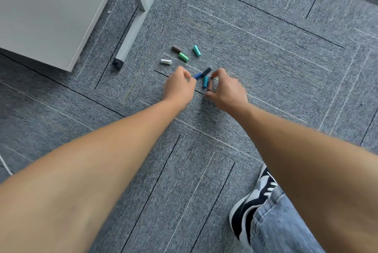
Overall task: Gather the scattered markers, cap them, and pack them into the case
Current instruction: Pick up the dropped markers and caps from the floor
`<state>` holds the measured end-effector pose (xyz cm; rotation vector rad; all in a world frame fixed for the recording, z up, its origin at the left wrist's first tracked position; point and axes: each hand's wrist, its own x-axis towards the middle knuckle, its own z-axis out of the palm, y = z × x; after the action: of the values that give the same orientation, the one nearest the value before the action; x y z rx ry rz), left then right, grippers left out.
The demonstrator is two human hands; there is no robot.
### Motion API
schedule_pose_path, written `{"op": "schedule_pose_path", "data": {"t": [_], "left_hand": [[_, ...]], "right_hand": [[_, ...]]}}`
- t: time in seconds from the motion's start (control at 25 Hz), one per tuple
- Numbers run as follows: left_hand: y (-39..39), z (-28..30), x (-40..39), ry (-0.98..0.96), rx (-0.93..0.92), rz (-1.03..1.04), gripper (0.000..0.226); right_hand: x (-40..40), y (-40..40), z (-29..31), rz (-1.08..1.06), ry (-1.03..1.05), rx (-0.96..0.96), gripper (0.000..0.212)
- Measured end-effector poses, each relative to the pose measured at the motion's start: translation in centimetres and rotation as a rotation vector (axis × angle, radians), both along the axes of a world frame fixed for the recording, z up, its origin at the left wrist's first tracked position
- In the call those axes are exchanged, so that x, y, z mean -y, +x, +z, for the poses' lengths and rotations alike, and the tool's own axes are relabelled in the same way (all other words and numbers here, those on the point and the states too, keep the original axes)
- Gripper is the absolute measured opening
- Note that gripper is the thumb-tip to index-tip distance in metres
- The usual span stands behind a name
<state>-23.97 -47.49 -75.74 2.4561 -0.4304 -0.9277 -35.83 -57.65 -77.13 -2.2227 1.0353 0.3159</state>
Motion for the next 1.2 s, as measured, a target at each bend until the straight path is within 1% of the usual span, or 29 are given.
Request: {"op": "schedule_pose_path", "data": {"t": [0.12,0.2,0.28,0.44,0.6,0.68,0.76,0.8,0.88,0.96,1.04,1.12,1.16,1.2], "left_hand": [[0.0,0.0,0.4,0.038,0.165,-0.161,0.016],[0.2,-0.1,0.8,0.059,0.245,-0.238,0.02],[0.4,-0.3,1.2,0.081,0.3,-0.302,0.022],[0.8,-1.3,1.7,0.064,0.337,-0.38,0.022],[0.9,-1.9,1.9,0.02,0.361,-0.425,0.017],[0.9,-1.9,1.8,-0.003,0.391,-0.434,0.019],[0.7,-1.7,1.4,0.003,0.391,-0.387,0.018],[0.6,-1.6,1.1,0.014,0.373,-0.323,0.014],[0.3,-1.4,1.0,0.036,0.26,-0.12,0.024],[0.1,-1.4,1.1,-0.02,-0.001,0.124,0.033],[-0.1,-1.3,1.1,-0.115,-0.24,0.306,0.03],[-0.5,-1.0,1.2,-0.134,-0.395,0.332,0.029],[-0.7,-0.9,1.4,-0.13,-0.422,0.307,0.026],[-0.9,-0.9,1.7,-0.117,-0.404,0.269,0.019]], "right_hand": [[-0.1,0.2,-0.3,-0.006,-0.011,0.005,0.038],[0.0,-0.1,-0.4,-0.018,-0.006,0.017,0.031],[0.0,-0.6,-0.4,-0.054,-0.014,0.012,0.028],[-0.6,-1.3,-0.2,-0.186,-0.08,0.038,0.023],[-0.9,-1.3,-0.2,-0.242,-0.065,0.051,0.012],[-0.9,-1.1,-0.4,-0.245,-0.089,0.086,0.009],[-0.7,-0.6,-0.4,-0.26,-0.107,0.105,0.013],[-0.5,-0.3,-0.4,-0.294,-0.091,0.092,0.017],[-0.1,0.4,-0.3,-0.373,-0.044,0.059,0.02],[0.2,1.1,0.1,-0.435,-0.015,0.053,0.022],[0.7,1.7,0.4,-0.542,0.011,0.093,0.025],[1.5,2.1,0.6,-0.663,0.031,0.14,0.026],[1.8,2.1,0.6,-0.709,0.033,0.155,0.026],[2.2,2.0,0.5,-0.744,0.031,0.163,0.026]]}}
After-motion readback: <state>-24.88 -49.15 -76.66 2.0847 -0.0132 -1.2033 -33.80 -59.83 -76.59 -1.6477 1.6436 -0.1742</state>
